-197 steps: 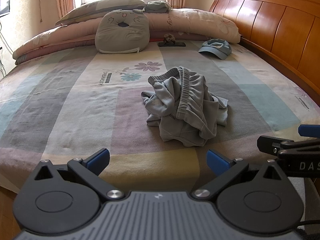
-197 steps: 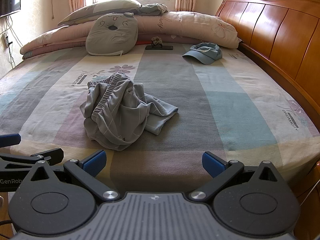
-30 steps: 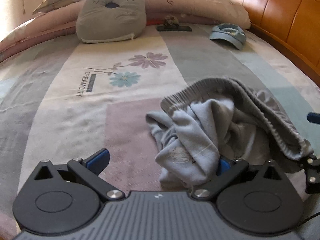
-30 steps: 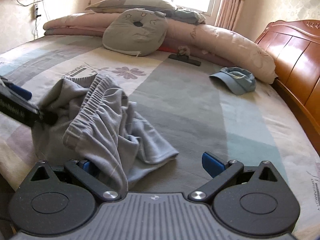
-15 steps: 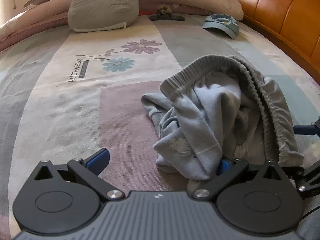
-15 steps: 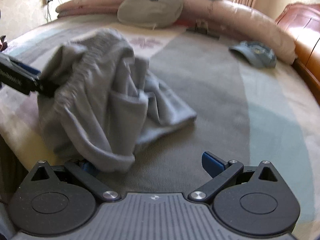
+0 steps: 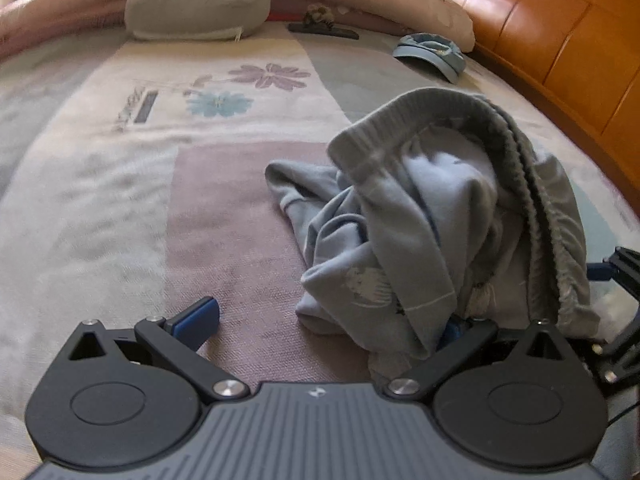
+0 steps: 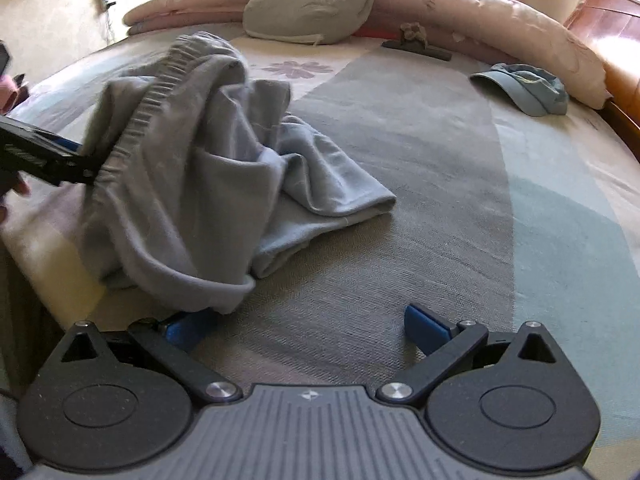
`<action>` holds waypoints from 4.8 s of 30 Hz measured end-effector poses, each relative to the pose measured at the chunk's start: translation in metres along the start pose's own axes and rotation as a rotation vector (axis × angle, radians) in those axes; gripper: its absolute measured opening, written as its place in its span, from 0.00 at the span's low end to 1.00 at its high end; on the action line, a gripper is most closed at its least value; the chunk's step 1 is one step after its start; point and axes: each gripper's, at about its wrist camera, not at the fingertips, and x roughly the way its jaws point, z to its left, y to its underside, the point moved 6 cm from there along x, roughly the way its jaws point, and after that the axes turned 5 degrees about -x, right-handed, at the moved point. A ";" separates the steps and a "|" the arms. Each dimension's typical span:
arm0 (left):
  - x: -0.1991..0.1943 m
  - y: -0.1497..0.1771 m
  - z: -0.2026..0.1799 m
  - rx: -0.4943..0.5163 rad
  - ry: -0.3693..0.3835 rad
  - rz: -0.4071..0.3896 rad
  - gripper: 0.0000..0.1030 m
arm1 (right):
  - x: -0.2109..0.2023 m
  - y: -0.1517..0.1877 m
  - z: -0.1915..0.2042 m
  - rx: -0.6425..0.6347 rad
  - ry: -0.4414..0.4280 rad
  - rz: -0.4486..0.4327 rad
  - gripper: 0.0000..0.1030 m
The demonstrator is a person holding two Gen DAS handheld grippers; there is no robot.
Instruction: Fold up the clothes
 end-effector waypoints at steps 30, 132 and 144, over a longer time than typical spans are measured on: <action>-0.031 -0.007 -0.017 0.151 0.077 -0.065 0.99 | -0.021 -0.130 0.053 -0.097 -0.036 -0.079 0.90; 0.042 -0.043 -0.133 0.425 0.221 0.205 0.95 | 0.067 -0.046 -0.199 0.534 -0.766 0.155 1.00; 0.056 -0.044 -0.129 0.407 0.238 0.208 0.96 | 0.093 -0.085 -0.173 0.431 -0.856 0.113 0.97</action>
